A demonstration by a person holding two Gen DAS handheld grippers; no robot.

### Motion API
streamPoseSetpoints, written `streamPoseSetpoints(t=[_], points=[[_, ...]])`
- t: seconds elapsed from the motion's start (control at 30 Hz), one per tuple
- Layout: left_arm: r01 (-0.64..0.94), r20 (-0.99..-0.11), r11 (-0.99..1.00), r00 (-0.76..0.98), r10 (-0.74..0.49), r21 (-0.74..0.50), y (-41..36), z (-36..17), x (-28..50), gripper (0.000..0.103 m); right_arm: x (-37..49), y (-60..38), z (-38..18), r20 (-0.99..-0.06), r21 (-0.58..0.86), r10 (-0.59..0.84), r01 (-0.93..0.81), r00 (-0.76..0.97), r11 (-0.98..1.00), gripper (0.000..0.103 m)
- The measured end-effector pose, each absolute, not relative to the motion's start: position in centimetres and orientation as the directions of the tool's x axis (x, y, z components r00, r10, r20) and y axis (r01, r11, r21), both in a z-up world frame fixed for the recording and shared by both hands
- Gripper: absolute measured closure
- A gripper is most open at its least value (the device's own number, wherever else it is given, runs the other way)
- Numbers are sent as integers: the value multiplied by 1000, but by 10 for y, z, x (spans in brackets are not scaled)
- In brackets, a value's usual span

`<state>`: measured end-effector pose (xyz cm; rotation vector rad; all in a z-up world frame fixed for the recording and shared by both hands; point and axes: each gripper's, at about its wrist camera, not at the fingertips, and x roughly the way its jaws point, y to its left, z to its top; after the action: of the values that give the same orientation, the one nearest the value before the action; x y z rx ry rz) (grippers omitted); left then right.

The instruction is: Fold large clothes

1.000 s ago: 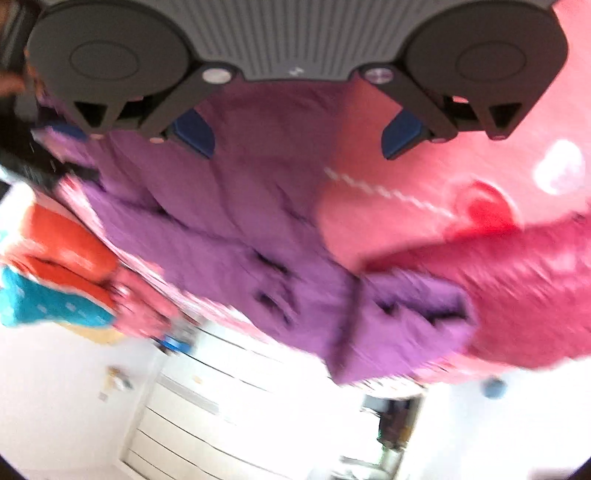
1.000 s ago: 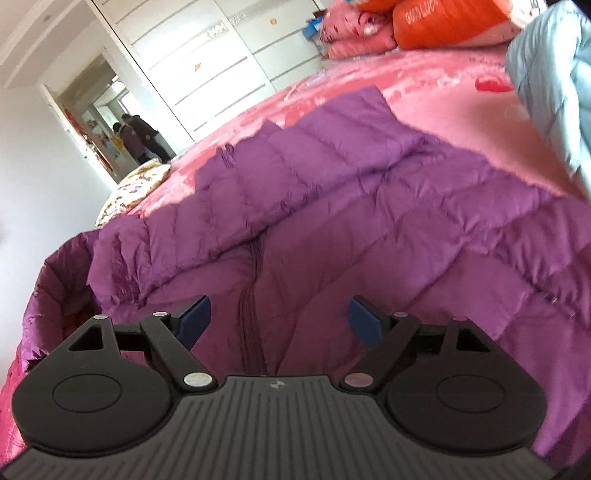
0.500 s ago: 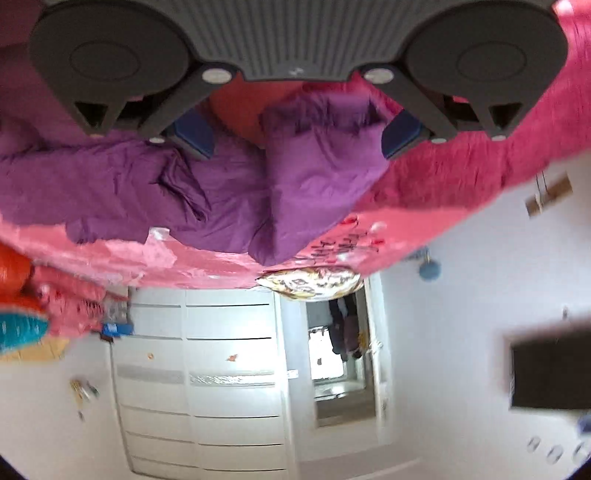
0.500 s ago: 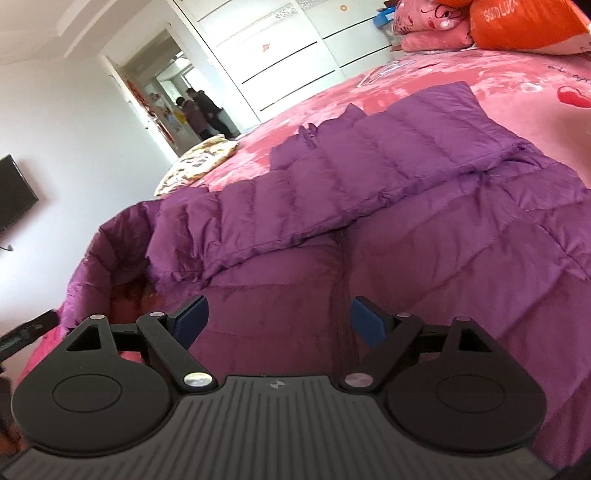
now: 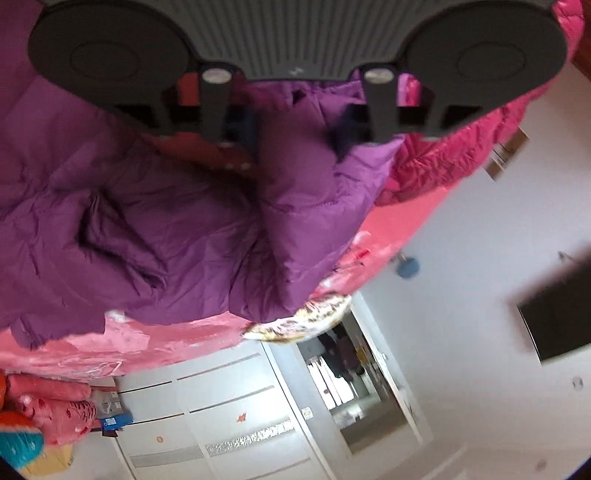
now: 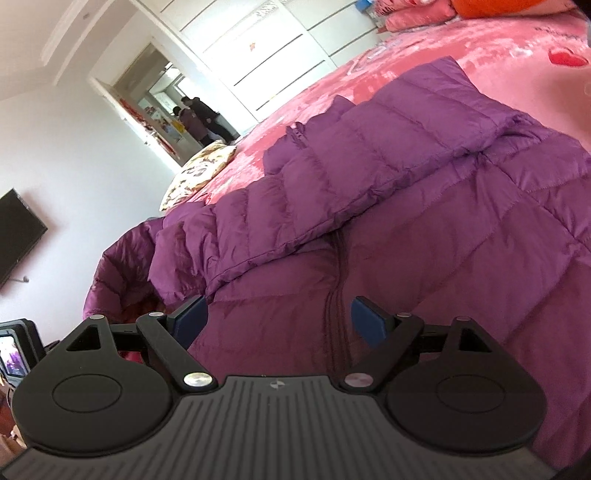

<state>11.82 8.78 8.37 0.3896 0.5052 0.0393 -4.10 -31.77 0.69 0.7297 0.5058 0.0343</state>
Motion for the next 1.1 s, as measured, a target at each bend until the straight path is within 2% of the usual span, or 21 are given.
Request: streamPoseSetpoints(t=[0.03, 0.1, 0.2, 0.27, 0.5, 0.83, 0.93, 1.1], points=[[59, -480, 941, 869, 116, 334, 93, 92, 120, 83, -41, -320, 6, -428, 653, 205, 145, 880, 743, 0], [41, -506, 973, 859, 81, 226, 107, 114, 124, 87, -42, -324, 6, -426, 665, 202, 154, 882, 731, 0], [-13, -509, 996, 859, 54, 84, 134, 151, 125, 90, -44, -329, 6, -419, 683, 200, 162, 886, 713, 0], [-47, -496, 998, 866, 60, 39, 150, 176, 121, 91, -47, -331, 6, -412, 700, 202, 167, 888, 694, 0], [-128, -477, 990, 875, 83, -62, 204, 248, 98, 93, -52, -338, 2, -398, 750, 203, 190, 895, 633, 0], [-224, -518, 969, 844, 139, -103, 256, 289, 53, 93, -56, -338, 5, -382, 771, 205, 188, 901, 608, 0], [-211, -535, 967, 838, 105, -140, 259, 297, 41, 93, -57, -340, 5, -374, 784, 213, 186, 903, 592, 0], [-116, -536, 968, 844, -21, -221, 237, 322, 25, 93, -59, -345, 5, -359, 803, 214, 184, 909, 567, 0]])
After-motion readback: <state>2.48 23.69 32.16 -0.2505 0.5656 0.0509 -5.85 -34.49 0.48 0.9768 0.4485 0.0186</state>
